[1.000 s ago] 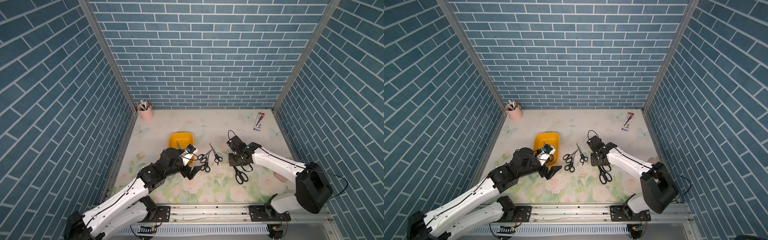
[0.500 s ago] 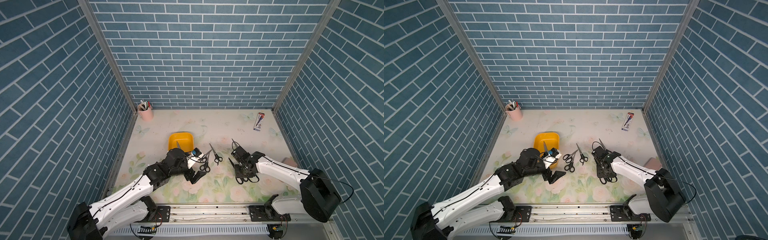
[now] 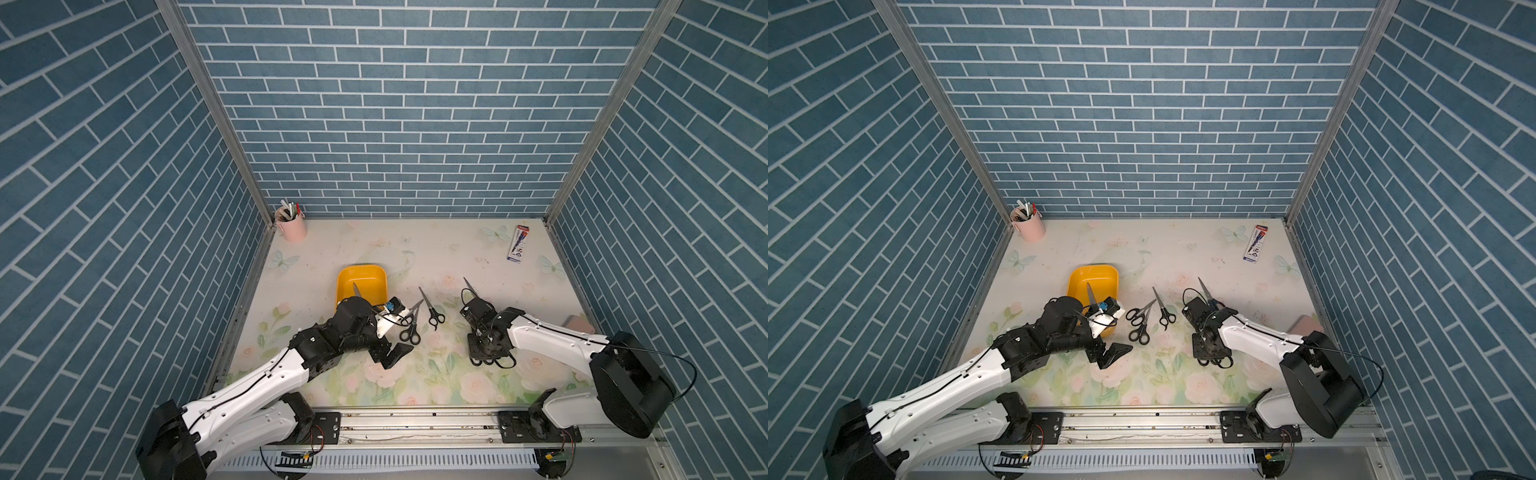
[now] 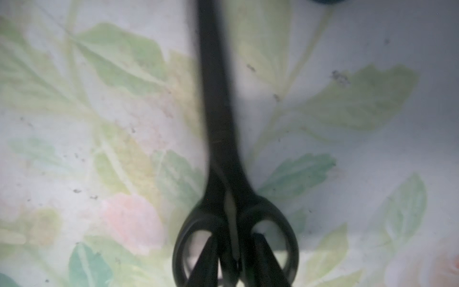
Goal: Put the scissors into the storage box
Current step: Pick up the scissors from the center of the board, then place the scissors in the storage box.
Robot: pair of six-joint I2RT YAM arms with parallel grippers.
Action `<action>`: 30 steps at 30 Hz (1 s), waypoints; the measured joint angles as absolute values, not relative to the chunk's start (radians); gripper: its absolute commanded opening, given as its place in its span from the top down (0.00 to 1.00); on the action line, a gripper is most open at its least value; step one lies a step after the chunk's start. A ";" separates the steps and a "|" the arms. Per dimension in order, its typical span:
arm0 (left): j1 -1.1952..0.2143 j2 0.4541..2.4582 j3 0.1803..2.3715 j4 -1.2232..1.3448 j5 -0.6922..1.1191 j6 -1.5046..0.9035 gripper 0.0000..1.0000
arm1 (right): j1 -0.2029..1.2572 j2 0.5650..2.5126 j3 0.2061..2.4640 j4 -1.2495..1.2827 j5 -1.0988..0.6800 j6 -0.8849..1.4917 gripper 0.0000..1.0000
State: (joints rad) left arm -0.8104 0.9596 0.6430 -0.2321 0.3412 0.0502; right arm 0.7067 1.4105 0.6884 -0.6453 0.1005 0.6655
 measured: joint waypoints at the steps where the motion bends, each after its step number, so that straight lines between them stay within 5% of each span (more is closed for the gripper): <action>1: -0.810 0.960 0.643 -0.233 0.341 0.050 0.00 | 0.708 1.418 0.694 -0.645 0.102 0.666 0.84; 8: -0.810 0.959 0.643 -0.234 0.339 0.051 0.00 | 0.712 1.447 0.720 -0.646 0.106 0.665 1.00; 23: -0.804 0.828 0.643 -0.245 0.133 0.052 0.00 | 0.759 1.467 0.915 -0.672 0.110 0.665 1.00; 30: -0.643 0.839 0.643 -0.279 0.038 0.031 0.00 | 0.858 1.535 1.111 -0.683 0.107 0.662 1.00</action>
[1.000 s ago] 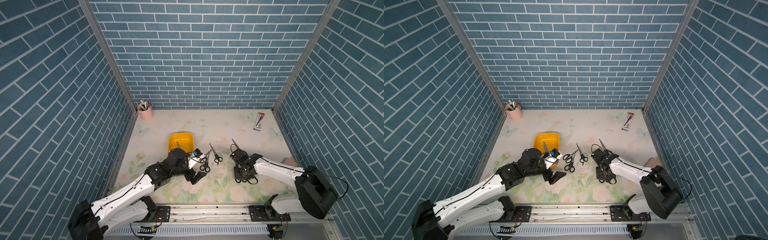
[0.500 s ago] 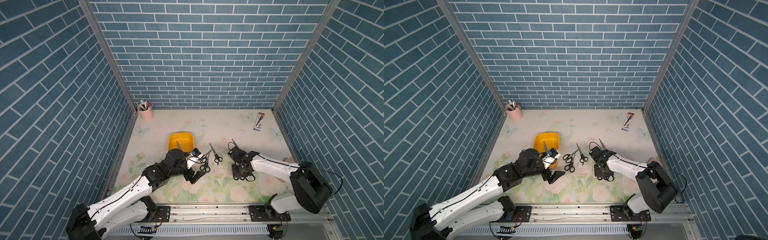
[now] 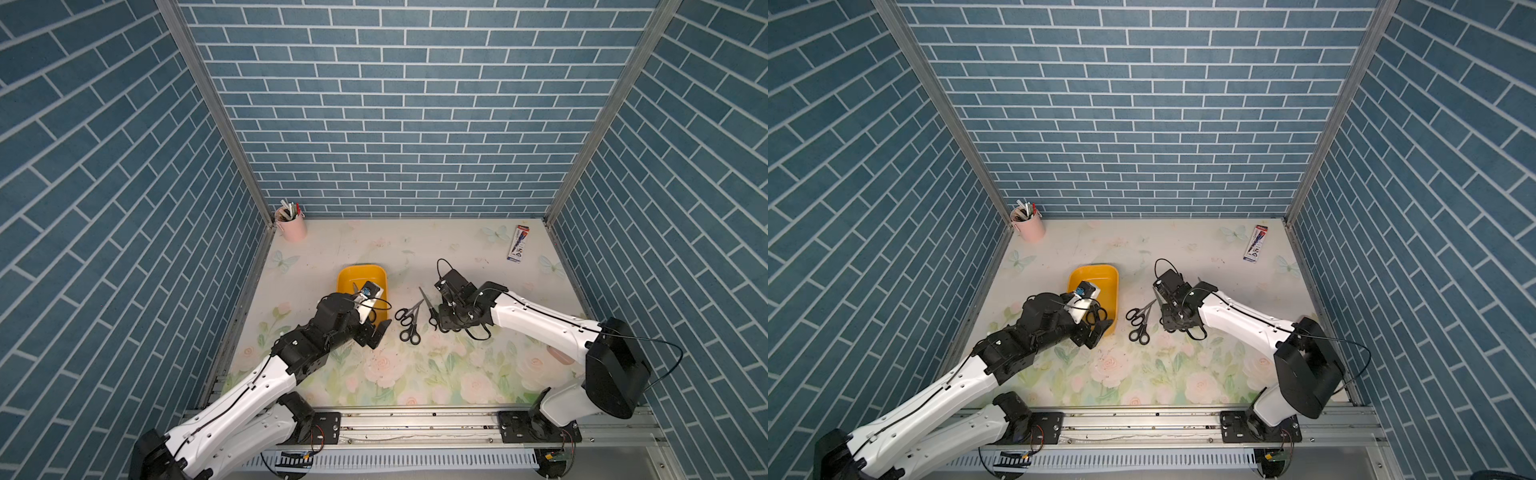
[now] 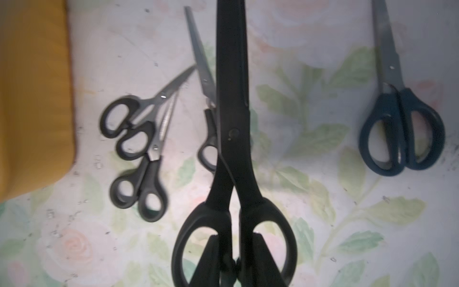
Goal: Put the scissors into the storage box
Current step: Place the scissors in the storage box.
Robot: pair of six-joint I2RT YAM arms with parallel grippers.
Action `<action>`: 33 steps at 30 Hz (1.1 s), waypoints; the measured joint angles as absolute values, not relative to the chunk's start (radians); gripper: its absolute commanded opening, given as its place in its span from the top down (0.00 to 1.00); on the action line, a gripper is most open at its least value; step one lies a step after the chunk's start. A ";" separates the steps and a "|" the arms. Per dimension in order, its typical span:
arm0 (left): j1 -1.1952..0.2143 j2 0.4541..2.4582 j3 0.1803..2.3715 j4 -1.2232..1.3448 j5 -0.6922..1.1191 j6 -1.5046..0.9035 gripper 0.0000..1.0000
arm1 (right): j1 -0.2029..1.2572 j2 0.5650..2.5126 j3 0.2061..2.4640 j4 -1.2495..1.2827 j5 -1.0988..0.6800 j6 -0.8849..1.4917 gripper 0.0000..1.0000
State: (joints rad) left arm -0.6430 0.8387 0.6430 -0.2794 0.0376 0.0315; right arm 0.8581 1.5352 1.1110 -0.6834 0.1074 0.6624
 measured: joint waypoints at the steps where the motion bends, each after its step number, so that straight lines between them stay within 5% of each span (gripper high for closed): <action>1: -0.616 0.831 0.643 -0.279 0.027 0.030 0.00 | 0.874 1.547 1.136 -0.682 0.104 0.657 1.00; 15: -0.312 0.774 0.643 -0.280 -0.070 -0.004 0.00 | 1.029 1.839 1.558 -0.658 -0.006 0.574 1.00; 33: -0.279 0.741 0.649 -0.286 -0.098 -0.004 0.00 | 1.058 2.171 1.871 -0.682 -0.059 0.598 1.00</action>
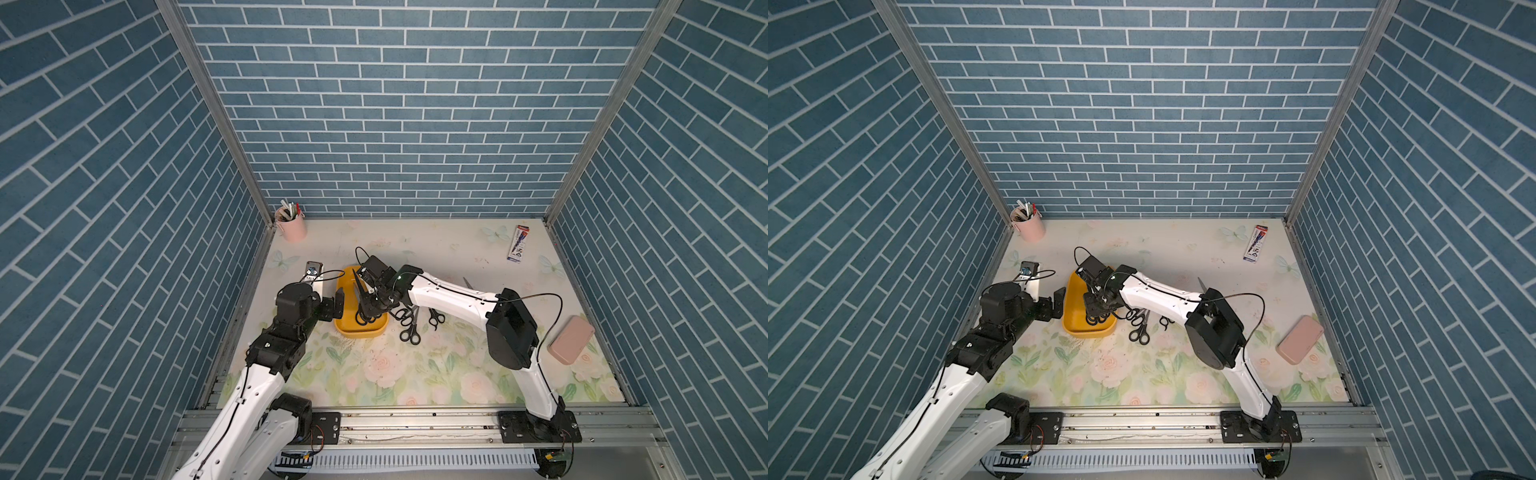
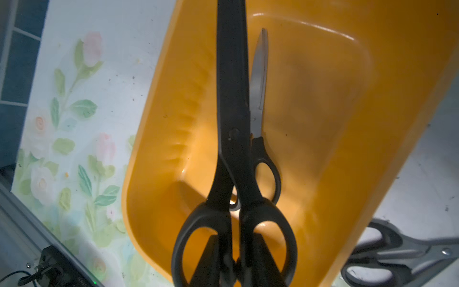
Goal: Put the scissors into the storage box
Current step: Place the scissors in the storage box.
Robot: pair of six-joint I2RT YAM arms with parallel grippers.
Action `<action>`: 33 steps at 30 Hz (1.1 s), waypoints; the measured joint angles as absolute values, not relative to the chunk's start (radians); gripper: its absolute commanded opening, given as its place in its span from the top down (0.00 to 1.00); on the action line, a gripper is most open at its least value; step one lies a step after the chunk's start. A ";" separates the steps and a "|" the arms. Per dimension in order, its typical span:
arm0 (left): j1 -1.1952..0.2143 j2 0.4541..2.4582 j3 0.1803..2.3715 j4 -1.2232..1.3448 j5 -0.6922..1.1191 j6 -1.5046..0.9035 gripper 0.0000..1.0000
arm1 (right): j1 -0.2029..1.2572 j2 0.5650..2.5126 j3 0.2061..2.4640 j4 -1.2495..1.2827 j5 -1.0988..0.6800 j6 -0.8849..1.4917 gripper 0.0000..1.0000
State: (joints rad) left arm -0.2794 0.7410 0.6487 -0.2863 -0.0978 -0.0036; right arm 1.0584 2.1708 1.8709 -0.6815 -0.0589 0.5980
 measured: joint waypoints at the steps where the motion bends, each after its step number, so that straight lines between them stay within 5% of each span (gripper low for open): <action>1: -0.279 0.736 0.649 -0.286 -0.099 -0.004 0.00 | 1.058 2.183 1.880 -0.688 -0.056 0.603 1.00; 20: -0.275 0.712 0.649 -0.286 -0.112 -0.003 0.00 | 1.058 2.313 1.978 -0.751 -0.049 0.597 0.94; 27: -0.275 0.714 0.649 -0.286 -0.119 -0.004 0.00 | 1.058 2.352 2.037 -0.758 -0.047 0.583 0.64; 33: -0.274 0.714 0.649 -0.286 -0.119 -0.003 0.00 | 1.058 2.349 2.049 -0.756 -0.003 0.552 0.53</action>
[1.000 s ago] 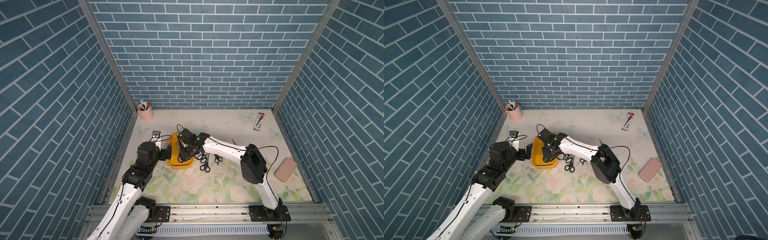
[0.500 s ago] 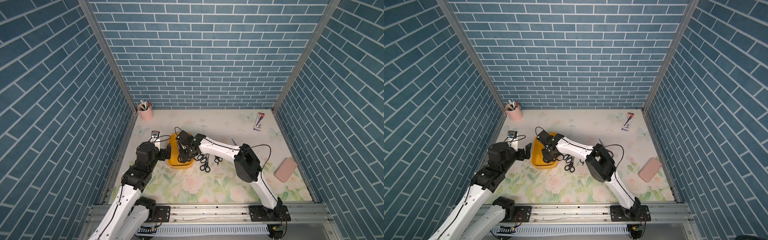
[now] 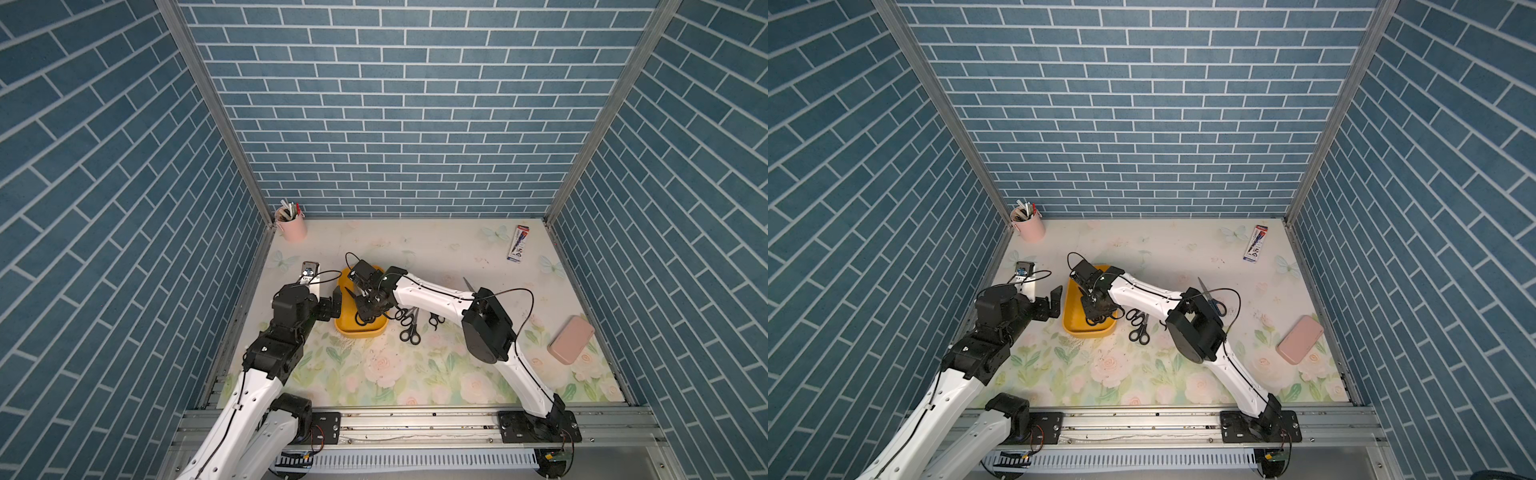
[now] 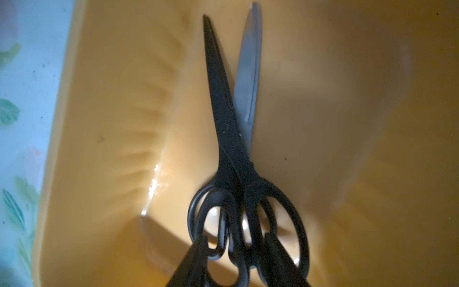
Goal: Put the scissors into the storage box
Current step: Place the scissors in the storage box, then pick up the scissors from the center of the board.
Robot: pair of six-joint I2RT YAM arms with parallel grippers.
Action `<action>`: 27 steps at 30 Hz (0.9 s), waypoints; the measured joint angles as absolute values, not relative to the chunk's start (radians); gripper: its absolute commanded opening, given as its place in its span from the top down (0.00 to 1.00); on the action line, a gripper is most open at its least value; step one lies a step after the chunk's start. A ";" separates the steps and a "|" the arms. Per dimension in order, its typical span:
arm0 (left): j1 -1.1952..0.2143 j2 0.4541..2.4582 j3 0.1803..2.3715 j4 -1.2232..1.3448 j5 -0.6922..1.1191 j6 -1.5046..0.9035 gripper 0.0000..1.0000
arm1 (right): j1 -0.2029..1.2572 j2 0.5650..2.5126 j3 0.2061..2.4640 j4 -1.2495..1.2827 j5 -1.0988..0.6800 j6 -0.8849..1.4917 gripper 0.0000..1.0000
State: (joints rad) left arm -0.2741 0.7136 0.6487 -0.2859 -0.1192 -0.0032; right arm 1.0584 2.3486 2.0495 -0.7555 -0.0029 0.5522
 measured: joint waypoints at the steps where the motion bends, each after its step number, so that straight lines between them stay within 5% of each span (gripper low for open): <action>1: -0.274 0.714 0.649 -0.286 -0.119 -0.003 0.00 | 1.058 2.342 2.049 -0.755 0.005 0.548 0.53; 10: -0.273 0.713 0.649 -0.284 -0.081 -0.003 0.00 | 1.025 1.945 1.773 -0.603 0.112 0.542 0.51; 15: -0.273 0.714 0.648 -0.239 0.083 -0.004 0.00 | 0.873 1.711 1.573 -0.524 0.155 0.537 0.51; 27: -0.421 0.789 0.620 -0.137 0.432 -0.010 0.00 | 0.468 1.639 1.185 -0.651 0.205 0.453 0.48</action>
